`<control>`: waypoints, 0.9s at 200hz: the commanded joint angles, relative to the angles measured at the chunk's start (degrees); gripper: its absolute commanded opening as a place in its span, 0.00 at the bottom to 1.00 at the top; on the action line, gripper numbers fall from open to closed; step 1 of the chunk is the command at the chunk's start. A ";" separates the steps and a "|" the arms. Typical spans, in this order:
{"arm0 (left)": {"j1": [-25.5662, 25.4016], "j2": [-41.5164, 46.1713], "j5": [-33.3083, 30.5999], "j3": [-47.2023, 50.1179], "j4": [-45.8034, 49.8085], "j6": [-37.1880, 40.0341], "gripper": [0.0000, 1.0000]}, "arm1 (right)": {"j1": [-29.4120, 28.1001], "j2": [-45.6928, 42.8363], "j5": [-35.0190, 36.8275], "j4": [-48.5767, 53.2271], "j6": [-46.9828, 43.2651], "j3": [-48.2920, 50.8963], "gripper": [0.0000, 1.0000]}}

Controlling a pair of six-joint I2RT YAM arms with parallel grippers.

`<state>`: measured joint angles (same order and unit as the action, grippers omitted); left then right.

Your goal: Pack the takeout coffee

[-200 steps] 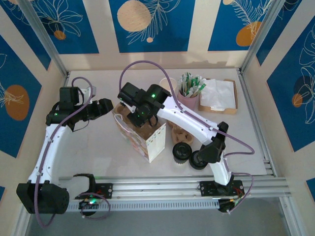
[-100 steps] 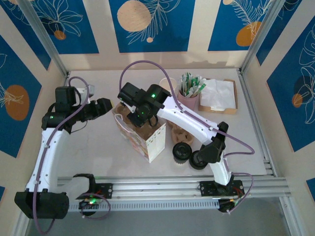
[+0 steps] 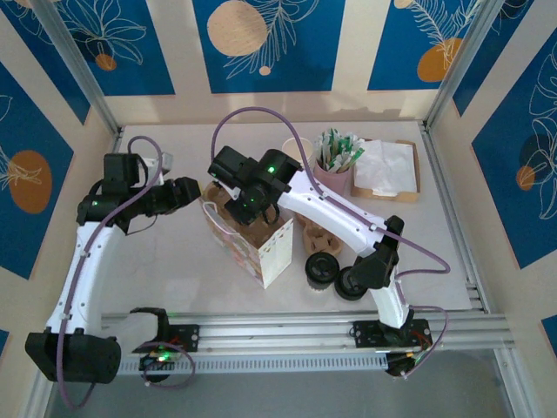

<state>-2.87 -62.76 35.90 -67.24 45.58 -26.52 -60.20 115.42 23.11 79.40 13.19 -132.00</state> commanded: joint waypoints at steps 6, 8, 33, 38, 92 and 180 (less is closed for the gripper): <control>-0.64 -0.61 -1.27 -0.07 1.41 1.49 0.49 | 0.18 0.16 -0.98 2.73 1.01 -0.92 0.29; -0.64 -0.61 -1.38 -0.01 1.43 1.52 0.49 | 0.24 0.16 -1.04 2.73 1.04 -0.94 0.29; -0.68 -0.61 -3.17 0.18 2.22 2.08 0.48 | 0.19 0.22 -0.99 2.79 1.18 -0.80 0.29; -0.73 -0.61 -3.54 0.22 2.36 2.17 0.48 | 0.28 0.16 -1.03 2.87 1.19 -0.77 0.29; -0.73 -1.02 -6.30 1.04 2.32 2.03 0.46 | 0.23 -0.01 -1.05 3.19 1.47 -0.39 0.29; -2.02 -0.91 -8.72 1.07 0.44 -0.02 0.47 | -0.24 -0.10 -0.88 3.87 1.40 0.61 0.29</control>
<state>-3.95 -63.24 29.91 -67.02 45.41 -26.02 -60.20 115.39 23.11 80.49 13.82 -131.98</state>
